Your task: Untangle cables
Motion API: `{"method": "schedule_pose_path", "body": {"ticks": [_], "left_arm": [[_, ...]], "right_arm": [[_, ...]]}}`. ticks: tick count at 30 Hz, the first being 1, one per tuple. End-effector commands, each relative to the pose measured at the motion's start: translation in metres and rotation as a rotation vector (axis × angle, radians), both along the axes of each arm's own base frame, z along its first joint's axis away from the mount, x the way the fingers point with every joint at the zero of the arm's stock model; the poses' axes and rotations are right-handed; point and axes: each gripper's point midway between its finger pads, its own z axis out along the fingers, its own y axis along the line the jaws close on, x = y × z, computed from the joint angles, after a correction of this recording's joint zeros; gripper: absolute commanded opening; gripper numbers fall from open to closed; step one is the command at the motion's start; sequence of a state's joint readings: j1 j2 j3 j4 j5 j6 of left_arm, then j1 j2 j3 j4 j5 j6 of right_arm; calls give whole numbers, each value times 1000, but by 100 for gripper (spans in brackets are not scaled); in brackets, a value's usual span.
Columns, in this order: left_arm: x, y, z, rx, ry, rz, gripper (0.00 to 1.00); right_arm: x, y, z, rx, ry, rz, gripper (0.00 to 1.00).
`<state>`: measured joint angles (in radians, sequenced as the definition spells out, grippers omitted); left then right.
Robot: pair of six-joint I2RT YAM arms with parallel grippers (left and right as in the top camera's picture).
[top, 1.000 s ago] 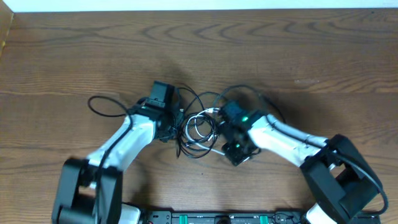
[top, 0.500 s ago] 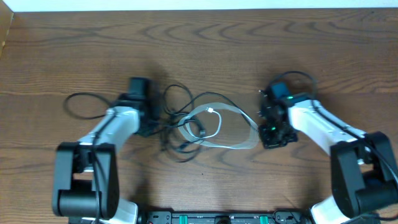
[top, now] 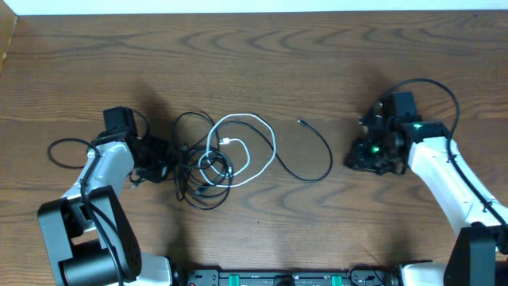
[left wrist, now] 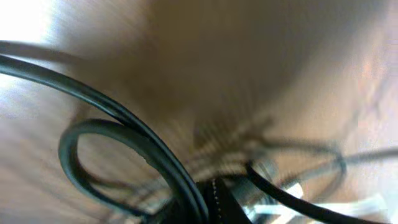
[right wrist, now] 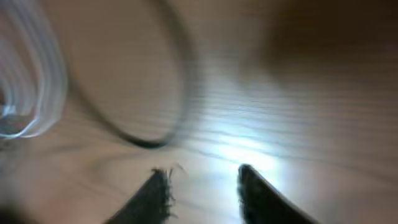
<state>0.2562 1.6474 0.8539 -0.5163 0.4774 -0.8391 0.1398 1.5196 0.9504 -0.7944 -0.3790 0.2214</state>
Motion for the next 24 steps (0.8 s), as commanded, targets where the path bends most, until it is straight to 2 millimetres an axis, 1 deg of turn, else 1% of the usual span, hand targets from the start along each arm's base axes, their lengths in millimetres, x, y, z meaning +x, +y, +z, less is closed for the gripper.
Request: {"method": "schedule_pose_path", "body": {"ticks": [1,3,5,6,8,11,13,15,17,20,24], "left_arm": [[0,-41,16,-125,-127,-236,8],[-1,-47,16,-117,-136,-282,7],[-3,-53,15,-113,-139,-316,8],[-4,-55,14,-108,-136,-326,8],[-6,-58,11,-85,-124,-346,8],[-8,-63,8,-51,-111,-376,8],[-9,-68,8,-50,-110,-394,8],[-10,-72,8,-51,-110,-407,8],[-10,-73,8,-50,-110,-413,8],[-10,-74,8,-50,-110,-413,8],[-11,-74,8,-51,-110,-413,8]], "right_arm": [[-6,69,24,251,-53,174,51],[3,86,25,223,-148,250,63],[16,104,26,196,-241,285,67],[23,113,27,184,-287,297,71],[36,125,26,135,-377,314,75],[59,124,12,-30,-479,281,75],[69,119,-1,-137,-510,259,71],[73,119,-16,-203,-516,253,63],[75,123,-28,-216,-517,270,63],[81,127,-45,-218,-517,275,65],[86,131,-65,-227,-521,302,61]]}}
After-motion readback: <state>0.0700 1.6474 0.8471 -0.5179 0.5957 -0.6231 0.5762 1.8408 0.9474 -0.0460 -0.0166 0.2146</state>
